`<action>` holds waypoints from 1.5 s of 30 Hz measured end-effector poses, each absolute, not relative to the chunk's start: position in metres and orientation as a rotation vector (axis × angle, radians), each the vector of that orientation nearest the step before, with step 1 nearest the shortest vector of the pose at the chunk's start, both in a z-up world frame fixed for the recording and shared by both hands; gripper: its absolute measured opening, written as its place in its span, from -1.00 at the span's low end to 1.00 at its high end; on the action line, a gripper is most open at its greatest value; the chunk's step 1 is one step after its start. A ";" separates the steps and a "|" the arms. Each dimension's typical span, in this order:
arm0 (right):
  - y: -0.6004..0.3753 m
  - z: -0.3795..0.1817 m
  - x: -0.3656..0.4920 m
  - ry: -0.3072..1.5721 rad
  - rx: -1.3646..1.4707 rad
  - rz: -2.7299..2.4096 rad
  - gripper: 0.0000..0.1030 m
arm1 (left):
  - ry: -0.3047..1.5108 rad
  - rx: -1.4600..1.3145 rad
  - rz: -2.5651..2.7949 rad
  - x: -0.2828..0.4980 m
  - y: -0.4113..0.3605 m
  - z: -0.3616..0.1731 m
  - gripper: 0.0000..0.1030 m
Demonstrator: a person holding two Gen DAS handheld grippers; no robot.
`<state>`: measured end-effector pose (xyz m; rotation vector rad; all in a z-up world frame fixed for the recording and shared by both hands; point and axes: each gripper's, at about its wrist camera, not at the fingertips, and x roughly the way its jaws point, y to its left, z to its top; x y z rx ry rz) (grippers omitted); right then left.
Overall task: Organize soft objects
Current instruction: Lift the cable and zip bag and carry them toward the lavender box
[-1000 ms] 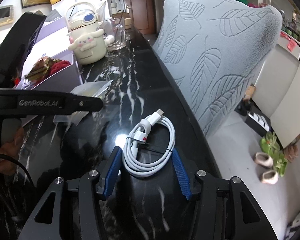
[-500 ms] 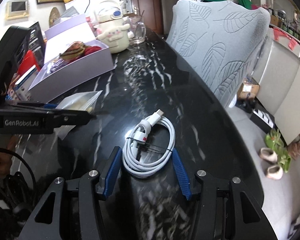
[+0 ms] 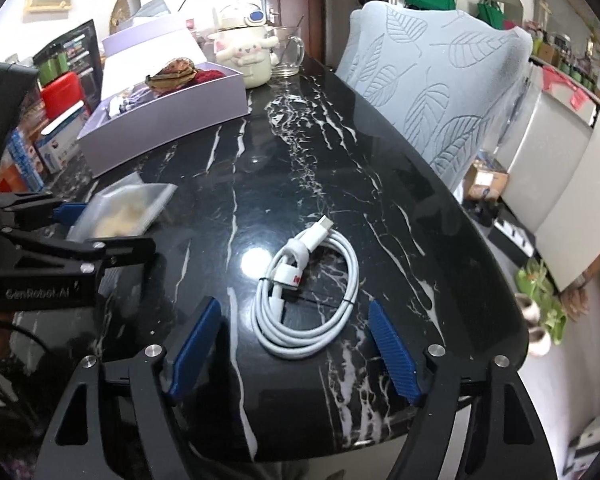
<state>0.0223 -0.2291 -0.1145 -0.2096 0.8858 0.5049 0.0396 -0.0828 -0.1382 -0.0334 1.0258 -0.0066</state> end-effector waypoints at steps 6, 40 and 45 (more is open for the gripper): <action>-0.226 -0.115 0.026 0.869 -0.185 0.467 0.50 | 1.004 -0.037 0.001 0.043 -0.079 -0.141 0.42; -0.216 -0.111 0.015 0.817 -0.115 0.515 0.00 | 0.900 -0.155 0.012 -0.011 -0.048 -0.115 -0.11; -0.208 -0.102 0.010 0.791 -0.124 0.533 0.00 | 0.884 -0.161 0.020 -0.020 -0.042 -0.107 -0.11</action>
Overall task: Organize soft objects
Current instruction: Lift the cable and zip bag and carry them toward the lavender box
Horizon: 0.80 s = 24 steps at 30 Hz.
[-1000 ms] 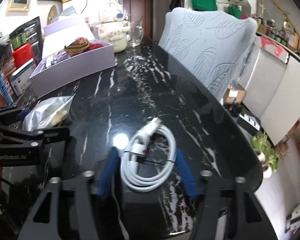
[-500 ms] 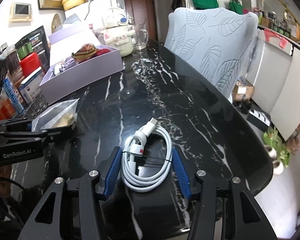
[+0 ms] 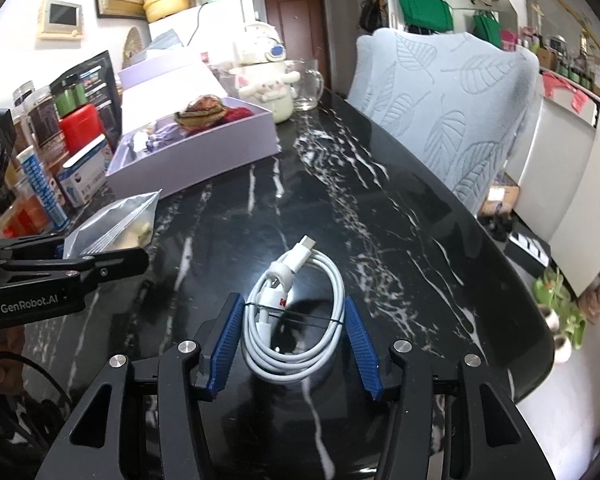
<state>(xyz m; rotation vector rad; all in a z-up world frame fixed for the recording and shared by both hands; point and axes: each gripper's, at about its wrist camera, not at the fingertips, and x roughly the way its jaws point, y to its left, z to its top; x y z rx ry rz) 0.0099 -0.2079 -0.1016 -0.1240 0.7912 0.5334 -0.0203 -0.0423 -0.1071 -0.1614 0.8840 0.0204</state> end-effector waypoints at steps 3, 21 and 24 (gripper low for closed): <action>-0.201 -0.097 0.006 0.782 -0.135 0.553 0.00 | 0.874 -0.168 0.030 -0.027 -0.038 -0.104 -0.11; -0.139 -0.078 -0.023 0.750 -0.180 0.752 0.00 | 0.814 -0.237 0.190 -0.073 0.009 -0.077 -0.11; -0.129 -0.071 -0.027 0.736 -0.179 0.805 0.00 | 0.790 -0.242 0.219 -0.080 0.017 -0.069 -0.11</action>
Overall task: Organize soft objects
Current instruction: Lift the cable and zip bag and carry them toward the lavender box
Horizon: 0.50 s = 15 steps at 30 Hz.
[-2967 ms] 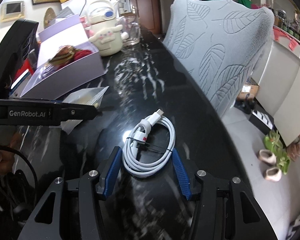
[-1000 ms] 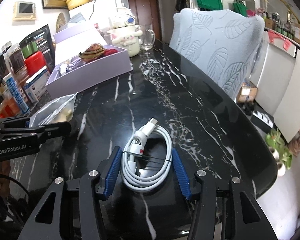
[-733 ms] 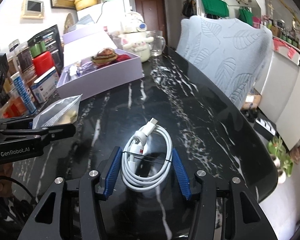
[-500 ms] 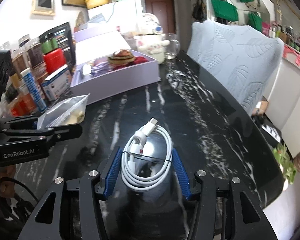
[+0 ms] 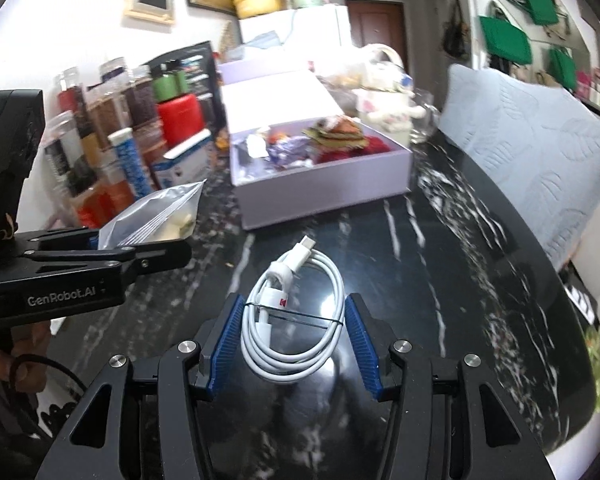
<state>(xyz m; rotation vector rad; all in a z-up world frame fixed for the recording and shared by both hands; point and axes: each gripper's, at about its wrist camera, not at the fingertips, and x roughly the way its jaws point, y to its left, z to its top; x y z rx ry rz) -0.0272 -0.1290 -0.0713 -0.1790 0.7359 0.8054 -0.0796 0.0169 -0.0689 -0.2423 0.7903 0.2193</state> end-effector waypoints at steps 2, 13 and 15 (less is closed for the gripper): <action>-0.122 -0.067 -0.030 0.722 -0.184 0.829 0.00 | 0.776 -0.243 0.233 -0.082 0.021 -0.064 -0.11; -0.100 -0.036 -0.032 0.666 -0.196 0.913 0.00 | 0.692 -0.231 0.264 -0.082 0.036 -0.030 -0.11; -0.097 -0.029 -0.031 0.650 -0.200 0.924 0.00 | 0.680 -0.227 0.263 -0.079 0.039 -0.025 -0.11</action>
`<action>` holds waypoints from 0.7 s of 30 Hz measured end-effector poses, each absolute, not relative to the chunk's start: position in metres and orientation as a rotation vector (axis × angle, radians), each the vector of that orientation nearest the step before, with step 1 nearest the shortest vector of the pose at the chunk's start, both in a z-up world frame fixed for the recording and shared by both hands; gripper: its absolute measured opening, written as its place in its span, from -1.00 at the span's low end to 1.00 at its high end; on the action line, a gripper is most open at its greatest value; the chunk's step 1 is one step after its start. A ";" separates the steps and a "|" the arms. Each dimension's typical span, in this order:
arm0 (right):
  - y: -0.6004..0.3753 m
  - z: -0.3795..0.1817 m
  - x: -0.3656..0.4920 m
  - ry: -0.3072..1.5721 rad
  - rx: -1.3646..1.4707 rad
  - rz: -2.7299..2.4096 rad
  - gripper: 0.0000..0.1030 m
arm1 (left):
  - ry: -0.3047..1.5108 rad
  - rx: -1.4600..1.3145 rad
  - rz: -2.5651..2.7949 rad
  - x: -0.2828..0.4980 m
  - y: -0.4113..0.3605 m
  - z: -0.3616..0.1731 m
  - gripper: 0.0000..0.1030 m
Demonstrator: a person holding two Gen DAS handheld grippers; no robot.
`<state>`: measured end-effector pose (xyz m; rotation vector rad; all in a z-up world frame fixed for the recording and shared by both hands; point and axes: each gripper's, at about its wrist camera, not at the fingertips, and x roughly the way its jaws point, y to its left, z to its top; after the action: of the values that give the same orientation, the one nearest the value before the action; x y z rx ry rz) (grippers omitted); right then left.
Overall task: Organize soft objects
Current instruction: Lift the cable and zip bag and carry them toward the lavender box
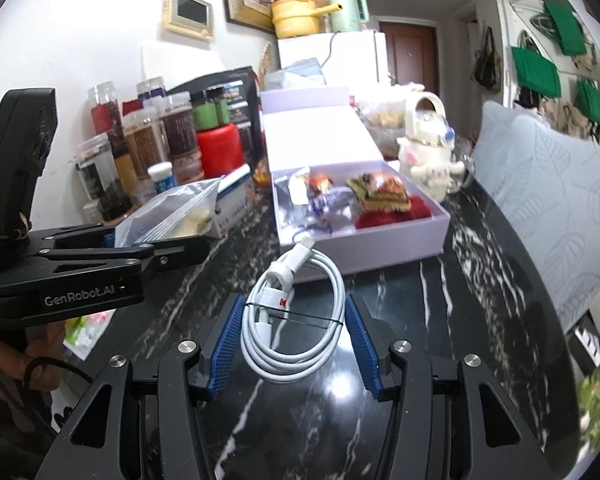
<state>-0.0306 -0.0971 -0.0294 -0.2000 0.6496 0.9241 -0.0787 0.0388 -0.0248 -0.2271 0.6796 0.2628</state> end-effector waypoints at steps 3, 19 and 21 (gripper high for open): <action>-0.093 -0.019 -0.029 0.623 -0.209 0.929 0.00 | 0.662 -0.218 0.262 -0.071 0.041 -0.016 -0.11; -0.063 0.027 0.014 0.537 -0.218 0.927 0.00 | 0.582 -0.209 0.240 -0.015 0.071 0.018 -0.11; -0.058 0.031 0.022 0.528 -0.219 0.931 0.00 | 0.573 -0.211 0.244 -0.007 0.076 0.020 -0.11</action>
<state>0.0221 -0.0576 0.0314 -0.2191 0.5277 0.9314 -0.0071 0.0760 0.0204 -0.2107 0.5733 0.2439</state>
